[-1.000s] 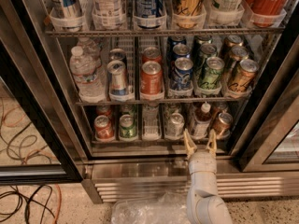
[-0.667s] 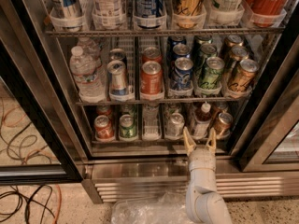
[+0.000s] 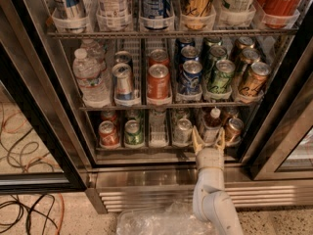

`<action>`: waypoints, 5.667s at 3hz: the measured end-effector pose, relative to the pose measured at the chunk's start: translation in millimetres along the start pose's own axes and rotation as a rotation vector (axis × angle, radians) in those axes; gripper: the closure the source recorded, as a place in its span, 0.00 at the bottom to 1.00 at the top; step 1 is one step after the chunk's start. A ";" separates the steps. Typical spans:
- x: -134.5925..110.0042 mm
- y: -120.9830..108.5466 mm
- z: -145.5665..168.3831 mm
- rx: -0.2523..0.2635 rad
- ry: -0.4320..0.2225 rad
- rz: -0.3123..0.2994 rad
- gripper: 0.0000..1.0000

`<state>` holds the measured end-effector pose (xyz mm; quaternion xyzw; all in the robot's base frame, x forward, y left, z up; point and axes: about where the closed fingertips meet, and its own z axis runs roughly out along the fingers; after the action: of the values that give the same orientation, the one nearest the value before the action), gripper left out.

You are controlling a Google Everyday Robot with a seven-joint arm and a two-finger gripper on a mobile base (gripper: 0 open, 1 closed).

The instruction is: Pick blue plastic bottle from bottom shelf of fridge

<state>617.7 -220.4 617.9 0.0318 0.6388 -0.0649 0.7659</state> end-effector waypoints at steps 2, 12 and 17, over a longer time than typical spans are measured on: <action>-1.1 -4.9 27.6 0.035 -0.005 0.006 0.34; 5.8 -28.1 7.6 0.125 -0.203 0.155 1.00; -63.3 -2.5 19.6 0.019 -0.286 0.135 1.00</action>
Offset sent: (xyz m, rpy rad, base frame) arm 0.0397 -0.0136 0.0083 0.0139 -0.0085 -0.0537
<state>625.3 -221.7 683.8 0.0723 0.5188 -0.0234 0.8515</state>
